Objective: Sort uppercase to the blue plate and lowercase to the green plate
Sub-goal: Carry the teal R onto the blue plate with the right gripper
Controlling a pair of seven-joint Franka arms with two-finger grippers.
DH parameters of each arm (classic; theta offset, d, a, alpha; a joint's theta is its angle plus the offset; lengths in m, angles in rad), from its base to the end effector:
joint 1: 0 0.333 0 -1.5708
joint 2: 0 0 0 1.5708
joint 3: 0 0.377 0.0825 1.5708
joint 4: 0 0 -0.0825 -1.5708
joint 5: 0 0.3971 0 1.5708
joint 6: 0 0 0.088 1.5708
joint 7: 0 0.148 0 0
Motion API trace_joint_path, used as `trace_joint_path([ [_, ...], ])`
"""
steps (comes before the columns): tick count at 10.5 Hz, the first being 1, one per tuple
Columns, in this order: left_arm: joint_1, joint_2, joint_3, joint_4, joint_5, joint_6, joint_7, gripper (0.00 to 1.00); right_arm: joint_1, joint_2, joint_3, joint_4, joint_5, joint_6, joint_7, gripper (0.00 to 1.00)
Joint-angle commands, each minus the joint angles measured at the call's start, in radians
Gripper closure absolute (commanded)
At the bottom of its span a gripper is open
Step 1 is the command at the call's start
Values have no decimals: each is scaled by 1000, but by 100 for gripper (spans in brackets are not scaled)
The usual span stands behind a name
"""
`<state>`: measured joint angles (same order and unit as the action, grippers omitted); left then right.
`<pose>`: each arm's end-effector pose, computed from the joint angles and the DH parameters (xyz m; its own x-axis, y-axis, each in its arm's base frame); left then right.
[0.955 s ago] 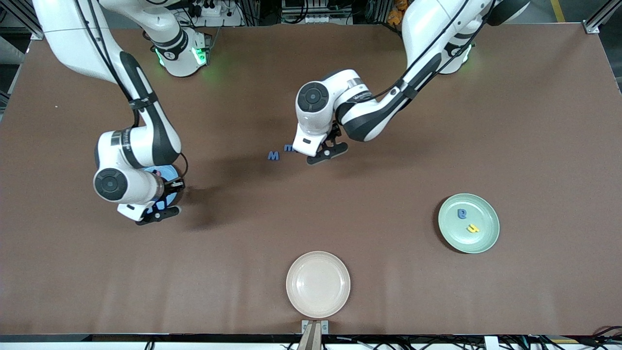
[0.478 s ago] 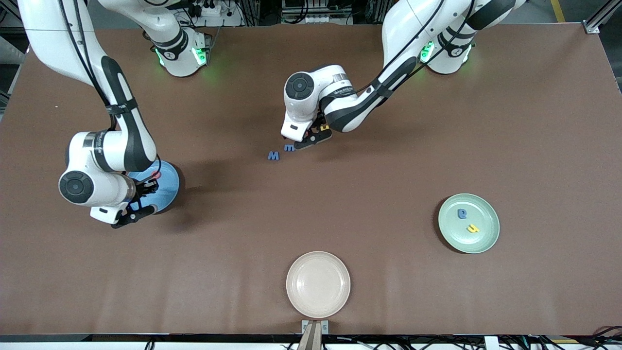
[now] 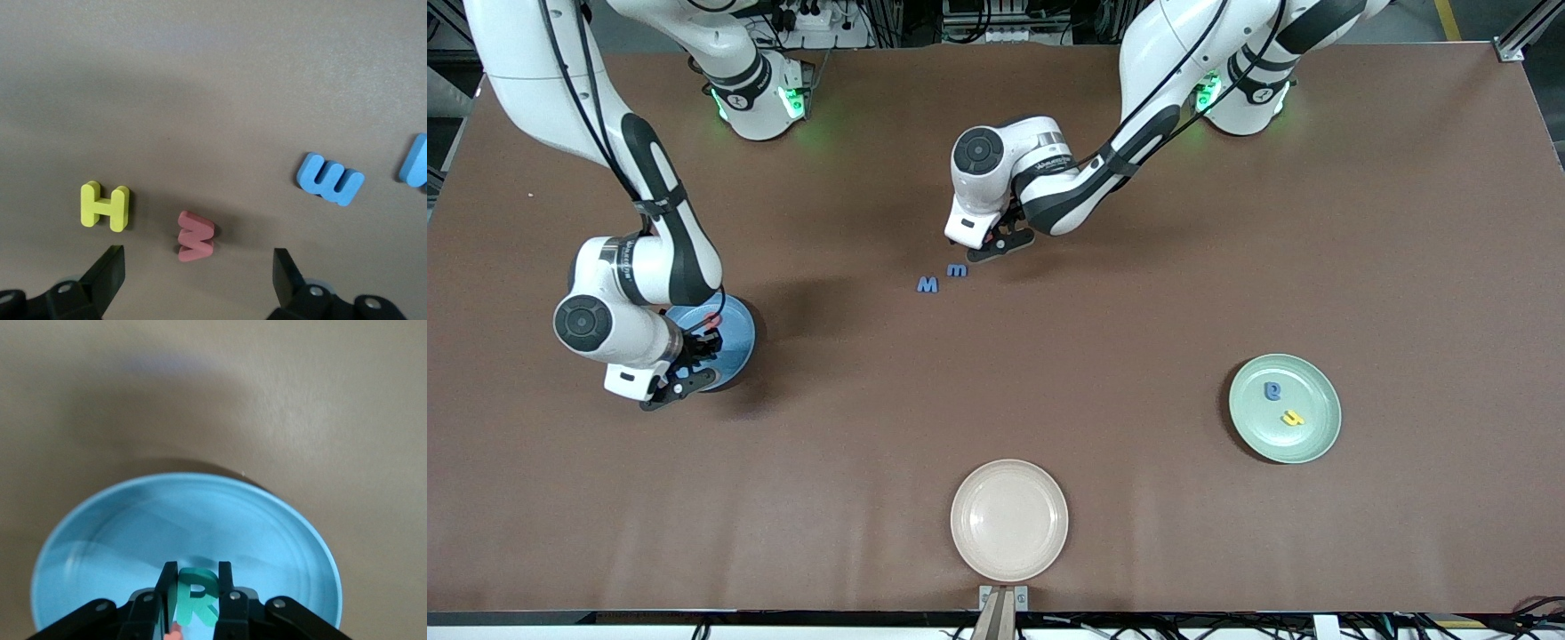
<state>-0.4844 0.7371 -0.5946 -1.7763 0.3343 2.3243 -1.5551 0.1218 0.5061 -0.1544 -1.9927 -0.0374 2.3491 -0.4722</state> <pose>0.3702 -0.5858 0.1916 0.9266 0.3425 -0.1555 0.3428 -0.9391 -0.0257 0.6244 -0.0201 0.1986 0.8736 0.4545 -0.1741 0.4646 -0.8853 0.0200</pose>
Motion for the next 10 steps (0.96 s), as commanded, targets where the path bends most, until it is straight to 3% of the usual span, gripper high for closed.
trace_joint_path([
  [1, -6, -12, 9, -35, 32, 64, -23, 4, -19, -24, 9, -46, 17, 36, -43, 100],
  [4, -6, -12, 9, -69, 84, 89, -25, 14, -33, -21, 9, -55, 19, 83, -72, 100],
  [5, -6, -12, 9, -72, 91, 99, -25, 16, -53, -12, 10, -81, 51, 169, -133, 100],
  [7, -6, -12, 9, -72, 95, 99, -25, 22, -51, -9, 9, -92, 86, 180, -169, 100],
  [8, -6, -10, 9, -72, 112, 102, -25, 22, -51, -9, 9, -90, 86, 180, -167, 96],
  [9, -3, -5, 12, -74, 129, 102, -26, 22, -48, -9, 9, -87, 86, 170, -161, 77],
  [10, -3, -4, 13, -74, 143, 104, -25, 23, -48, -9, 9, -84, 88, 158, -157, 69],
])
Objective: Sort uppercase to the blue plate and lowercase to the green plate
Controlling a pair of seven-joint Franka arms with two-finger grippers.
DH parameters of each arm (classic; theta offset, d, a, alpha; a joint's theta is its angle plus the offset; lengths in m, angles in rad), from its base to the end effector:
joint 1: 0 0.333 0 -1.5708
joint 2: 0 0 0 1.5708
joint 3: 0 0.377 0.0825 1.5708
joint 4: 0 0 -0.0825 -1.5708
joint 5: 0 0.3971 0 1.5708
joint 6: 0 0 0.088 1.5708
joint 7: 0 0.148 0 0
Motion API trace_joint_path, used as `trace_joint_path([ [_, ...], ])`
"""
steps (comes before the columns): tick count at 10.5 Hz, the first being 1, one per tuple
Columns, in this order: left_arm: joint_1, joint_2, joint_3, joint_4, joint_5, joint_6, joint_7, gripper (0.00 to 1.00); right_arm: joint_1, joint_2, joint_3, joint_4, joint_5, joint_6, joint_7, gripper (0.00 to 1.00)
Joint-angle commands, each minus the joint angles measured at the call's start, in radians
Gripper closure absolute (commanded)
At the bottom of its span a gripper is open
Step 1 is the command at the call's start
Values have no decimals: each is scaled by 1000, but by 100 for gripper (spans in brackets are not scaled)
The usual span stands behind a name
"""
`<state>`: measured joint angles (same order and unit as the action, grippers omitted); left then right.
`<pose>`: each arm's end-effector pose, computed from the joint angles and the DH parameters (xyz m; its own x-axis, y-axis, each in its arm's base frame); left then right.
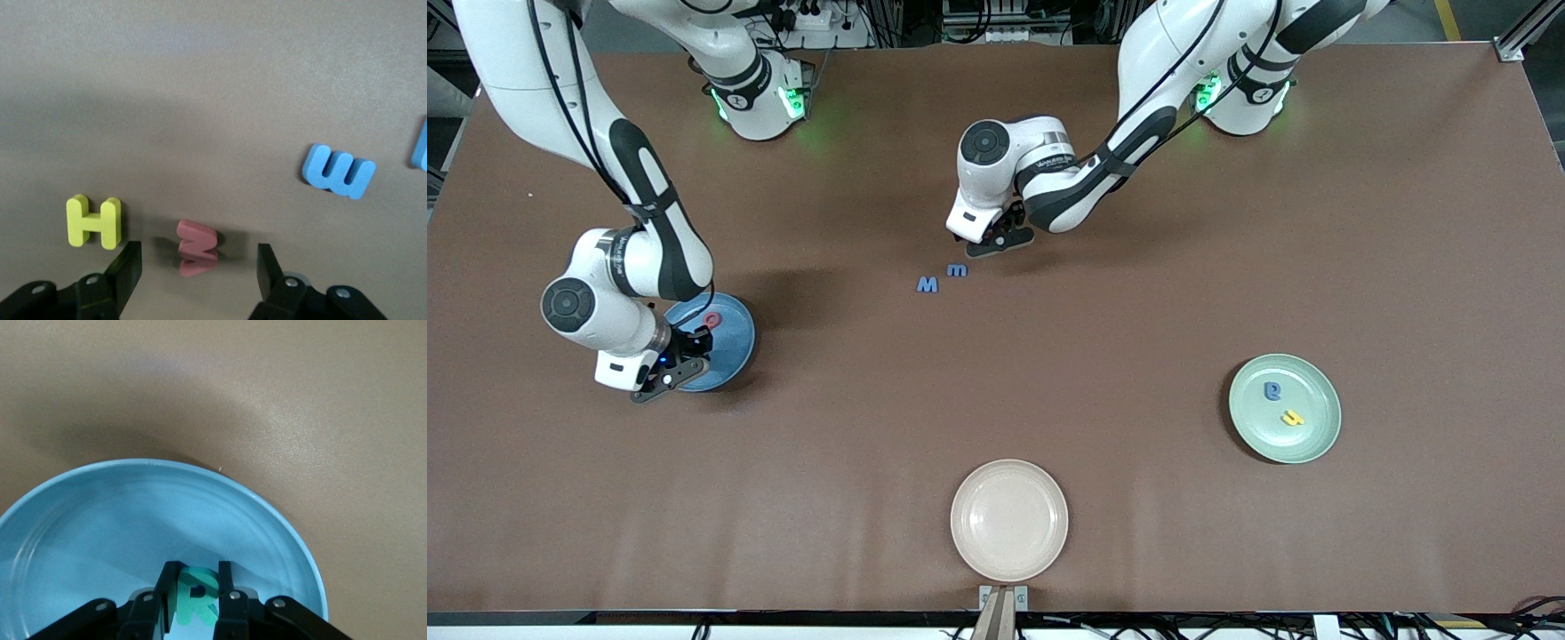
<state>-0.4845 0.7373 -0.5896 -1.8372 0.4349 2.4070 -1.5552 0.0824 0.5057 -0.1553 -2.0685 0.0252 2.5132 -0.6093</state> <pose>0.3594 -0.5792 0.1746 0.9592 0.2645 -0.1000 0.2666 -0.9638 0.0081 0.6159 -0.0440 0.1828 0.8591 0.5056 -0.0796 0.5084 -0.8609 0.0192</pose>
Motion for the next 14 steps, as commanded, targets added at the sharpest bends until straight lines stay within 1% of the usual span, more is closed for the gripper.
trace_joint_path([
  [1, -5, -1, 8, -14, 53, 33, -26, 25, -9, -9, 10, -7, 25, -8, -20, 69],
  [2, -5, 1, 8, -17, 54, 41, -26, 26, -9, -9, 10, -4, 27, -13, -20, 65],
  [3, -3, 4, 10, -19, 54, 46, -26, 29, -9, -9, 10, 8, 28, -34, -3, 47],
  [5, -6, 5, 10, -20, 56, 47, -25, 36, -6, -9, 11, 57, 28, -118, 61, 30],
  [6, -6, 4, 10, -28, 62, 49, -26, 36, -3, -10, 13, 85, 28, -154, 66, 28],
  [7, -5, 4, 10, -31, 64, 49, -26, 40, -1, -9, 14, 117, 30, -189, 69, 25],
  [8, -3, 4, 10, -30, 64, 49, -25, 49, 0, -9, 17, 143, 30, -218, 101, 22],
  [9, -3, 5, 10, -30, 65, 49, -23, 62, 0, -12, 28, 165, 30, -253, 127, 23],
  [11, -2, 8, 17, -28, 84, 49, -23, 85, 3, -24, 66, 205, 30, -341, 225, 23],
  [12, -6, 5, 28, -24, 85, 47, -20, 97, 14, -32, 77, 206, 30, -358, 287, 23],
  [13, 3, -7, 30, -17, 84, 46, -20, 100, 48, -48, 86, 202, 30, -366, 351, 24],
  [14, 27, -45, 30, -11, 82, 31, -20, 100, 84, -64, 91, 197, 30, -387, 431, 24],
])
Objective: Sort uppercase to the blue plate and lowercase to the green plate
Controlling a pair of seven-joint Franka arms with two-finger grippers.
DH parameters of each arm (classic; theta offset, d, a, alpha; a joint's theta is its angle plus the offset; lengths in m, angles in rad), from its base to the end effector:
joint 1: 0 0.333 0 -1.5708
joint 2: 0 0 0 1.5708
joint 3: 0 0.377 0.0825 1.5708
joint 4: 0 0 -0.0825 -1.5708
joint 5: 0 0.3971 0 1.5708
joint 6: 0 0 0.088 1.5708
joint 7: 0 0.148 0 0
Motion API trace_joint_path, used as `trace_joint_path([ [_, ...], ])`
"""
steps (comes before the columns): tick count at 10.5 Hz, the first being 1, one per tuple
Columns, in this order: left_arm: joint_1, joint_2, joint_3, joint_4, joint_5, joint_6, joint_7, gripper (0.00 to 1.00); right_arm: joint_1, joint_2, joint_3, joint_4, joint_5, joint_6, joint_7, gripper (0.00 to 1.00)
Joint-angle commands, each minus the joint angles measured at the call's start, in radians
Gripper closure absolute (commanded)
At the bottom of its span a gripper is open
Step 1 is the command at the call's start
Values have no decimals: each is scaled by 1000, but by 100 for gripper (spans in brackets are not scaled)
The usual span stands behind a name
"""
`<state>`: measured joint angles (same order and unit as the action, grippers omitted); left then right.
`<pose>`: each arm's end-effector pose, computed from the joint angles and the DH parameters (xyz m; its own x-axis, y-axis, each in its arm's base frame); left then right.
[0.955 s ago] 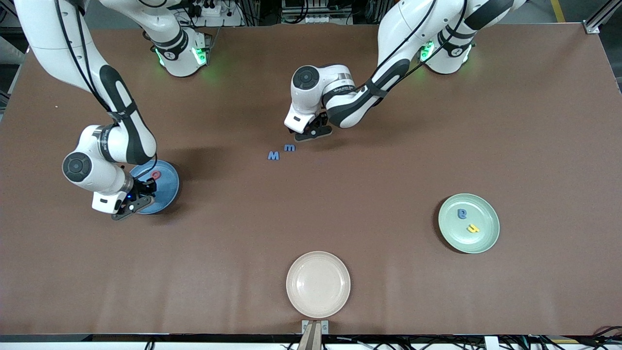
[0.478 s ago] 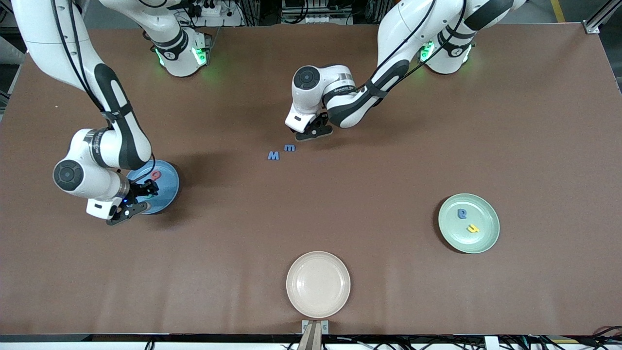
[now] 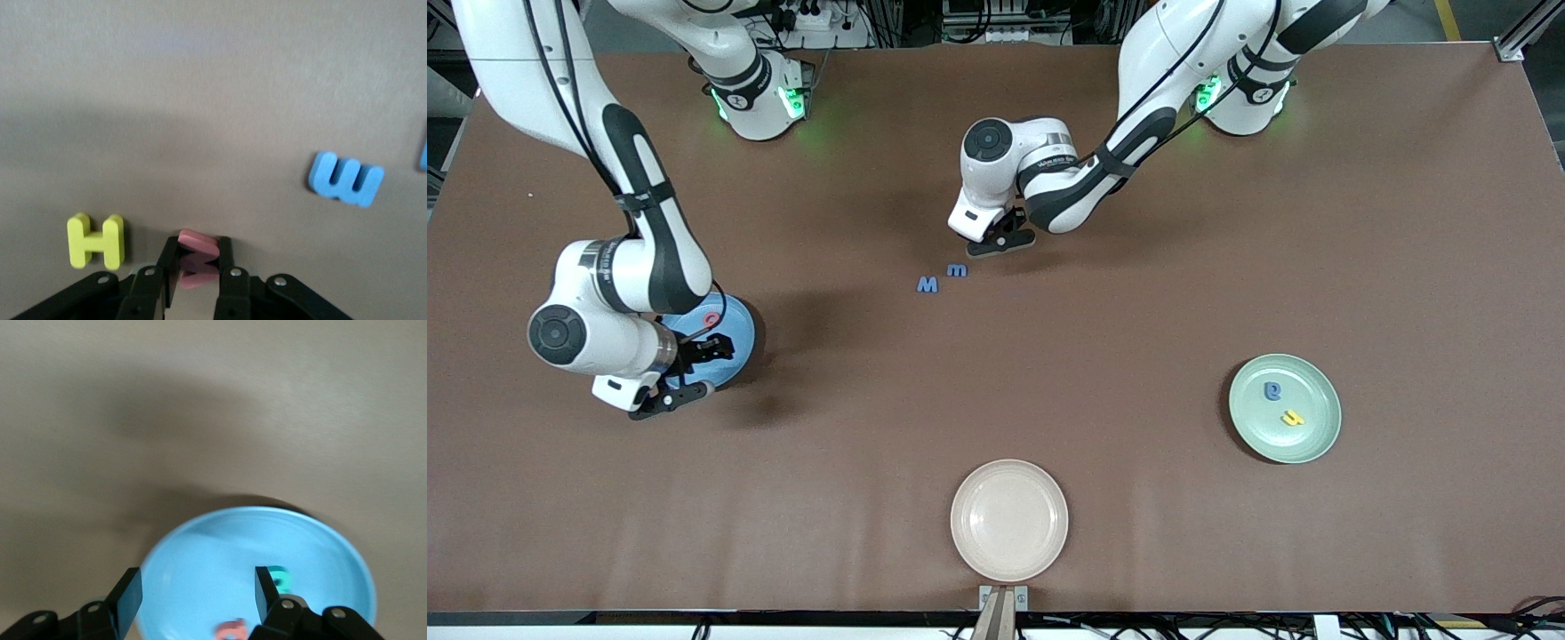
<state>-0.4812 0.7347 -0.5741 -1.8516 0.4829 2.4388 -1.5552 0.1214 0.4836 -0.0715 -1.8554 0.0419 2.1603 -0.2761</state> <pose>0.3668 -0.5729 0.1702 0.9683 0.2414 -0.0634 0.2433 -0.9697 0.0239 0.6505 0.0382 0.2512 0.9388 0.2994 -0.1704 0.2961 -0.9541 -0.0451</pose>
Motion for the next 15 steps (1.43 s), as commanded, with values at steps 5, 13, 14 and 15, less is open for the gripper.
trace_joint_path([
  [5, 266, -198, 3, 45, 16, -184, 223, 100, 109, -135, 197, -169, 13, 48, 541, 24],
  [13, 734, -192, -13, 46, -24, -294, 960, 100, 251, -108, 369, -340, -28, 409, 1052, 23],
  [14, 798, -166, -13, 70, -24, -293, 1083, 100, 268, -96, 369, -341, -68, 429, 1087, 23],
  [15, 840, -138, -13, 93, -24, -291, 1165, 100, 268, -89, 369, -341, -115, 432, 1123, 23],
])
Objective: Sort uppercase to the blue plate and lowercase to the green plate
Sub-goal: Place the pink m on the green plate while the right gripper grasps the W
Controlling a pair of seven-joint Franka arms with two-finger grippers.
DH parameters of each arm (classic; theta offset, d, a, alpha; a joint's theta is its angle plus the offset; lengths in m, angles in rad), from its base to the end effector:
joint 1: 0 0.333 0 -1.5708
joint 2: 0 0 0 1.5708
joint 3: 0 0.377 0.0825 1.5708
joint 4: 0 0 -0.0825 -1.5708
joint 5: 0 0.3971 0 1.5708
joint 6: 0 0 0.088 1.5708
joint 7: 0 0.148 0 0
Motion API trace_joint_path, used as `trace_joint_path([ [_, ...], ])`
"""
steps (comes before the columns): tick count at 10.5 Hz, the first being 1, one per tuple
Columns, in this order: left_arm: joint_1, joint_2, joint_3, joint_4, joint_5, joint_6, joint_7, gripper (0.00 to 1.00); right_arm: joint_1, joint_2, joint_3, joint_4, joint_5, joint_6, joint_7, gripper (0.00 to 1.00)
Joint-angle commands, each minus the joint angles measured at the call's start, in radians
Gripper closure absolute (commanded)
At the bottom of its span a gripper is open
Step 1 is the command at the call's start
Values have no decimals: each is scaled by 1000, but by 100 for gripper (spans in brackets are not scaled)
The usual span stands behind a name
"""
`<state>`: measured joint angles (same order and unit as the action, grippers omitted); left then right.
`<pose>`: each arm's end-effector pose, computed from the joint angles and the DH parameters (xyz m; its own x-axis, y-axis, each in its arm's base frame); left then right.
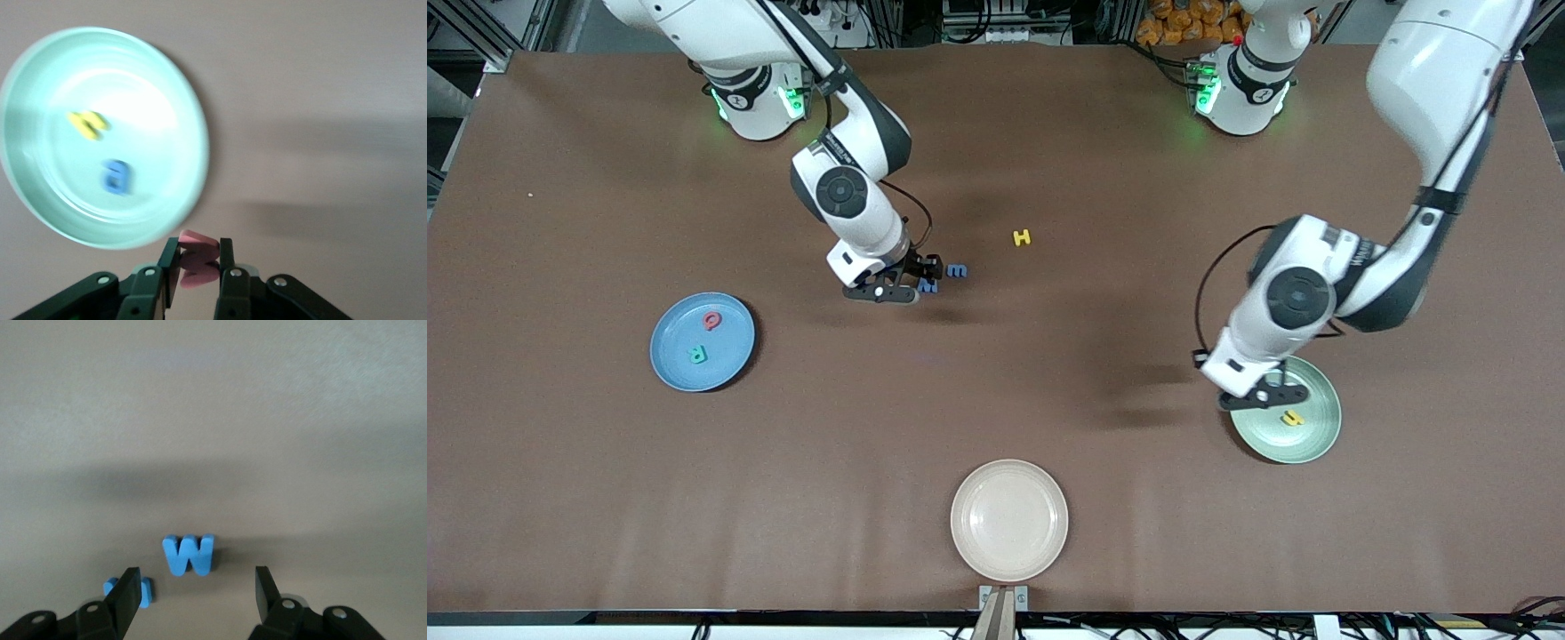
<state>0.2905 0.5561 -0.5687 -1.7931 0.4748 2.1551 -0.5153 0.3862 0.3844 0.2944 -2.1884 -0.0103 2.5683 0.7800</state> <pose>0.6682 -0.1212 0.2754 0.9992 0.0125 -0.0367 0.0082 -0.9935 -0.1139 0.4589 0.3715 0.2225 0.9920 -0.1087 -0.0645 -0.1138 -0.9902 -0.0814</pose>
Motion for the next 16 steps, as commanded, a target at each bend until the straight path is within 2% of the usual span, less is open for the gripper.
trace_joint_path([
  [1, 93, 63, -16, 50, -10, 2, 164, 94, 5, 20, 3, -8, -106, 38, 121, 23],
  [3, 105, 117, -11, 107, 1, 6, 193, 78, 17, 39, 5, -8, -202, 61, 220, 23],
  [4, 104, 131, -10, 122, 1, 6, 196, 66, 17, 45, 5, -8, -226, 66, 235, 23],
  [5, 98, 137, 6, 129, -2, 6, 196, 47, 19, 50, 5, -8, -226, 87, 242, 23],
  [8, 92, 125, 4, 130, -4, 6, 195, 24, 33, 65, 3, -10, -230, 118, 254, 23],
  [11, 24, 76, -19, 130, -19, -24, 114, 23, 31, 71, 3, -37, -287, 162, 266, 24],
  [15, 19, 61, -104, 130, -71, -64, -12, 23, 31, 83, 3, -39, -362, 167, 321, 27],
  [16, 16, 59, -121, 130, -74, -70, -44, 23, 30, 88, 3, -39, -390, 174, 349, 33],
])
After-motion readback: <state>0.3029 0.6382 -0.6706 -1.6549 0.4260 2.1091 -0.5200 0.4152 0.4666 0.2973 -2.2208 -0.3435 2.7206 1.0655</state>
